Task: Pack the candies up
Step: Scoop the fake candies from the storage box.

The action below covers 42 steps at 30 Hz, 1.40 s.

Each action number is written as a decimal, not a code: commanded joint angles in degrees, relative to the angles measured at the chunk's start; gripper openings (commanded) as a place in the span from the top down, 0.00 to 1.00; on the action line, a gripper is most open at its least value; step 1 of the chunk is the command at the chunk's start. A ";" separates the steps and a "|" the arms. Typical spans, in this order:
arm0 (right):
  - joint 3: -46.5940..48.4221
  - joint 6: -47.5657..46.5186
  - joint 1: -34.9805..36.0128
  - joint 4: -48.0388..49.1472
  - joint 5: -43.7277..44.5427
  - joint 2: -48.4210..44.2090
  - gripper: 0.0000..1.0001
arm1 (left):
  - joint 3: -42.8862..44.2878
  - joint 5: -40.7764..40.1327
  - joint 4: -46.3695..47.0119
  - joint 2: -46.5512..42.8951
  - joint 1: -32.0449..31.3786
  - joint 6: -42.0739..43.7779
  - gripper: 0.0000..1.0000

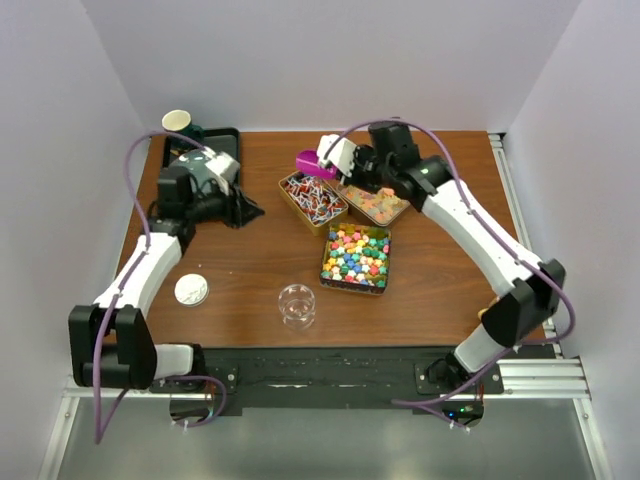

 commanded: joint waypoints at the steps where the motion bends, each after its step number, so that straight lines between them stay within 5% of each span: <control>1: 4.83 -19.11 -0.21 -22.80 -4.39 -2.62 1.00 | -4.06 3.14 5.66 2.83 -6.75 15.01 0.62; 5: 8.87 -28.64 -0.39 -38.96 -0.18 -0.43 1.00 | -4.77 3.58 8.29 7.58 -10.18 15.01 0.93; 7: 9.58 -32.41 -0.39 -42.42 3.42 0.37 1.00 | -5.03 3.67 9.26 9.86 -11.77 14.75 1.00; 20: 5.19 -42.45 -0.21 -46.57 20.12 3.36 1.00 | -11.97 3.93 17.96 15.76 -17.92 10.80 1.00; 42: -2.80 -42.64 3.39 -42.43 28.13 9.50 1.00 | -12.24 12.98 18.93 28.32 -22.76 16.24 1.00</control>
